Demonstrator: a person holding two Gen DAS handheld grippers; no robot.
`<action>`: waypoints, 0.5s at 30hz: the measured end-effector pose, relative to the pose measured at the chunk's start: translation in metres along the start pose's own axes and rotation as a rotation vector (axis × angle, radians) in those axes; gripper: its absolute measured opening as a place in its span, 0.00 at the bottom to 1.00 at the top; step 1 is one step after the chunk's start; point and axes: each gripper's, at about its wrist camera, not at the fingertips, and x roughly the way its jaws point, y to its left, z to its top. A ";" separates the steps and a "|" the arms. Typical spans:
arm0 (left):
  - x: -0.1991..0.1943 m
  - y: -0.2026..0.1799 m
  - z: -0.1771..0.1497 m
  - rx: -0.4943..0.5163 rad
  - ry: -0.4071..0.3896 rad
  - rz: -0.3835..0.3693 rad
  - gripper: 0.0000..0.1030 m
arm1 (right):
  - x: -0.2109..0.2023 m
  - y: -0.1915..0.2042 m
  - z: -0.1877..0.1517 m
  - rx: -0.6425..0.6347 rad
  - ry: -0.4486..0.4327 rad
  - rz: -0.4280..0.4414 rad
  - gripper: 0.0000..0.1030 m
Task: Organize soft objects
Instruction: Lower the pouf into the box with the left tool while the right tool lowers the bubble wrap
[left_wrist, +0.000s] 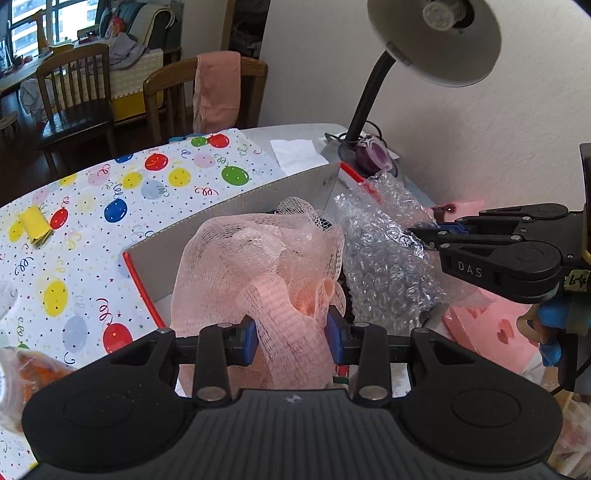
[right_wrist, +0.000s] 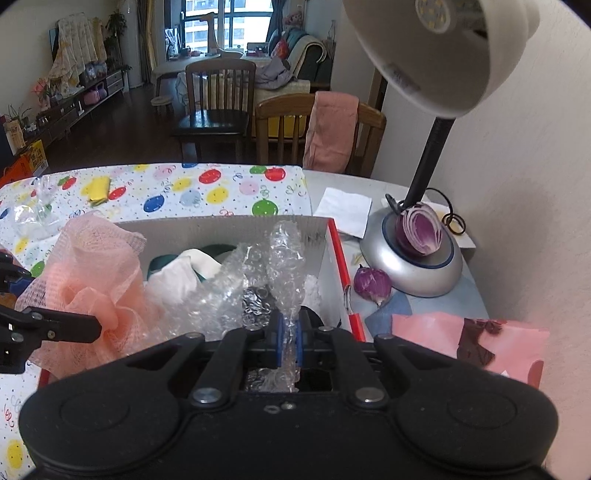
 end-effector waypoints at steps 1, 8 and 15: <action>0.003 -0.001 0.001 0.000 0.003 0.004 0.35 | 0.003 0.000 -0.001 0.000 0.004 0.001 0.06; 0.023 -0.002 0.005 -0.011 0.029 0.019 0.35 | 0.022 -0.003 0.000 -0.001 0.019 0.018 0.12; 0.037 0.002 0.004 -0.030 0.060 0.018 0.35 | 0.029 -0.006 -0.001 0.015 0.025 0.047 0.16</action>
